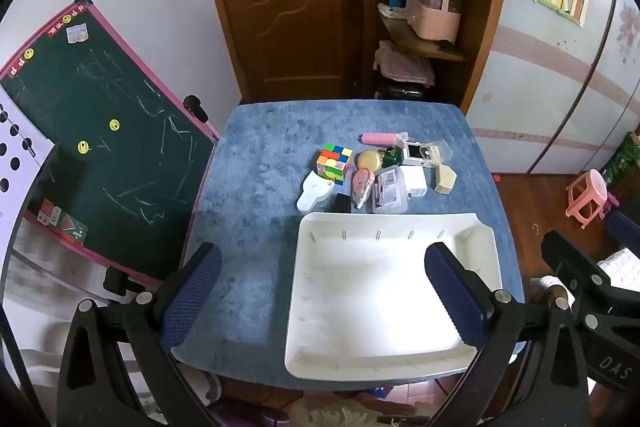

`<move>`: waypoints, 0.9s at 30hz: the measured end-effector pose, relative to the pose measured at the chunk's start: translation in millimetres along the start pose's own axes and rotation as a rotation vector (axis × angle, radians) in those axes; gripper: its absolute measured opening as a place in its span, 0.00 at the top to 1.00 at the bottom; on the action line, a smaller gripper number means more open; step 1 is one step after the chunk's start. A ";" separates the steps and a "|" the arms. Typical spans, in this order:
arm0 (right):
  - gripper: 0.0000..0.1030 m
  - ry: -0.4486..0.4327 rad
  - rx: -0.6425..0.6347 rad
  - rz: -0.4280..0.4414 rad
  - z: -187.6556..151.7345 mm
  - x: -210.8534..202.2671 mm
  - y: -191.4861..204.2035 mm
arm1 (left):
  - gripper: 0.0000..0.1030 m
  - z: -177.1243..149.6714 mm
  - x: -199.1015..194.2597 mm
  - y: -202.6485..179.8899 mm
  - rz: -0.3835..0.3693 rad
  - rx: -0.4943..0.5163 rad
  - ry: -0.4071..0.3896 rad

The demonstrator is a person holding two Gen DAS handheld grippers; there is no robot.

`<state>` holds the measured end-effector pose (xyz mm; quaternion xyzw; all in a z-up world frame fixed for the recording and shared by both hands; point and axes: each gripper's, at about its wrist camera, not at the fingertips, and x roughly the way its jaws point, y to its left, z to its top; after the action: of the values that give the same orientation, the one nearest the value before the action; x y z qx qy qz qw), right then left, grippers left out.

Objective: Organize rigid objects

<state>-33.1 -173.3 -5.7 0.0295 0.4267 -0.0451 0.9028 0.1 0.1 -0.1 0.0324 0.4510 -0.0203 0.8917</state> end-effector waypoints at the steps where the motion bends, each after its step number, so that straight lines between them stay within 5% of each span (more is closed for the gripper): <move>1: 0.01 0.000 0.000 0.000 0.0 -0.3 0.7 | 0.02 0.0 0.0 0.1 -0.002 -0.001 0.001; 27: 0.01 -0.005 -0.007 -0.009 0.0 -5.6 2.2 | 0.02 0.0 0.4 -0.2 0.000 0.000 0.005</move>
<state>-36.4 -170.8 -1.3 0.0239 0.4246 -0.0478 0.9038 0.3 -0.1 -0.4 0.0324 0.4532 -0.0200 0.8906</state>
